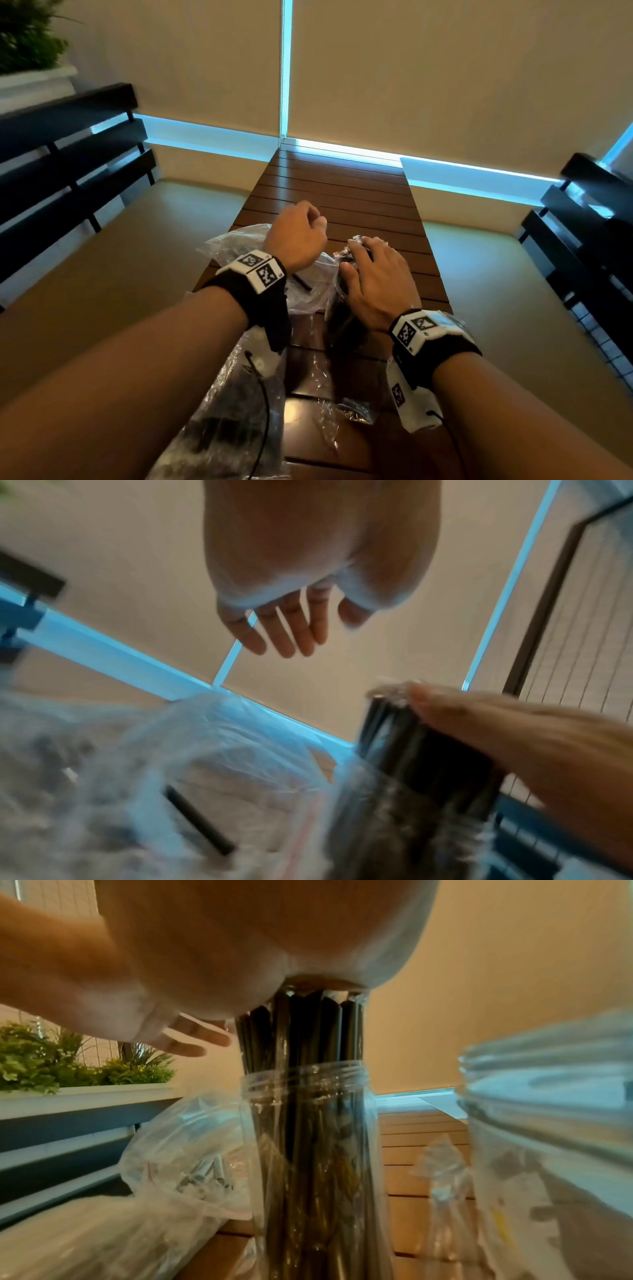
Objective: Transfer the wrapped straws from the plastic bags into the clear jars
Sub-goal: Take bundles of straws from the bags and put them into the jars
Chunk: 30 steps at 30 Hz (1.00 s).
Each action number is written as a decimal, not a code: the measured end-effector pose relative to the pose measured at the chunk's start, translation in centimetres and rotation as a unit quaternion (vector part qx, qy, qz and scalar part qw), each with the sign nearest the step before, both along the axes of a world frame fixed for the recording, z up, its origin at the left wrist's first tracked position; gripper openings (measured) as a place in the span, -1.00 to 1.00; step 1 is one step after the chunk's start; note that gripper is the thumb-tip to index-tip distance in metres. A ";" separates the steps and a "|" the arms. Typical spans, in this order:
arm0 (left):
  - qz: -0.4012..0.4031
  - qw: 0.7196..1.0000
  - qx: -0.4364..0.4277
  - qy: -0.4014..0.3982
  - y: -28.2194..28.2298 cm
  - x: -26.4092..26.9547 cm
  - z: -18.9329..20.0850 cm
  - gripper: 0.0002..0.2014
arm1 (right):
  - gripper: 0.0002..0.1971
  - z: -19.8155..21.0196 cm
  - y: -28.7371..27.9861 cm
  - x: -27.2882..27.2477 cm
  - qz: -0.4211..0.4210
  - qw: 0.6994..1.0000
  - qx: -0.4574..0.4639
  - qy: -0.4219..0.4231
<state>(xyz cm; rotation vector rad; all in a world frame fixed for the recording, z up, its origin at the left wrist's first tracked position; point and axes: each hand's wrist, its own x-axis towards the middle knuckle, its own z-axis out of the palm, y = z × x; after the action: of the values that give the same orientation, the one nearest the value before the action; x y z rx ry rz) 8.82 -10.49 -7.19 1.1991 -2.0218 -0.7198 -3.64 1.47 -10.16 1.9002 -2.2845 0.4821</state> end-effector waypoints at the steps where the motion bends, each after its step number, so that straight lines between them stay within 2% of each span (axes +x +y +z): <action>1: 0.009 0.997 -0.009 -0.073 -0.5 0.9 -0.4 -0.68 | -0.34 0.0 -0.1 -0.1 -0.004 1.000 0.010 0.005; 3: 0.006 0.977 0.002 -0.214 -1.2 2.2 -2.0 -0.36 | -0.36 0.5 -0.4 -0.1 -0.012 0.999 0.043 0.017; 4: -0.006 0.966 0.009 -0.259 -1.2 2.7 -2.9 -0.22 | -0.34 1.1 -0.5 0.1 -0.017 0.998 0.058 0.017; 5: -0.016 0.956 0.013 -0.291 -1.1 3.1 -3.8 -0.12 | -0.29 1.7 -0.7 0.4 -0.024 0.998 0.059 0.015; 7: -0.017 0.947 0.023 -0.320 -1.1 3.7 -5.6 -0.09 | -0.27 3.3 -0.8 1.8 -0.029 0.999 -0.002 0.035; 9: 0.006 0.952 0.028 -0.305 -1.1 4.0 -6.5 -0.23 | -0.50 4.6 -1.1 3.5 0.005 0.994 -0.086 0.072; 10: 0.019 0.958 0.032 -0.284 -1.4 4.1 -6.6 -0.32 | -0.66 5.2 -1.4 4.4 0.033 0.992 -0.085 0.083; 12: 0.025 0.970 0.035 -0.238 -1.9 4.3 -6.5 -0.45 | -0.79 5.5 -2.2 6.0 0.079 0.994 -0.002 0.076; 15: 0.020 0.981 0.000 -0.193 -2.7 5.0 -5.9 -0.58 | -0.90 4.1 -3.6 7.4 0.074 0.989 0.121 0.037; 19: 0.014 0.991 -0.027 -0.128 -2.9 6.7 -4.7 -0.59 | -0.78 0.3 -6.2 8.2 0.033 0.975 0.215 -0.037; 22: -0.017 0.995 -0.033 -0.094 -2.6 8.1 -4.3 -0.56 | -0.82 -2.0 -8.3 8.5 -0.021 0.967 0.215 -0.135; 25: -0.048 0.997 0.023 -0.056 -2.4 9.4 -4.7 -0.51 | -0.82 -3.5 -9.6 8.7 -0.048 0.965 0.196 -0.166; 27: -0.035 0.993 0.054 -0.096 -3.0 10.3 -5.4 -0.37 | -0.76 -4.1 -10.3 9.0 -0.041 0.959 0.185 -0.211; 30: 0.000 0.969 0.135 -0.206 -4.1 11.3 -6.5 -0.17 | -0.68 -5.0 -11.2 9.7 -0.022 0.945 0.200 -0.258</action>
<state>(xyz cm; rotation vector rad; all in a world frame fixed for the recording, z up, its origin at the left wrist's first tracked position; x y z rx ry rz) 20.11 -14.57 -13.64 1.6159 -2.3111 -0.8192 6.07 -9.73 -15.16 2.0830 -2.9454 0.6079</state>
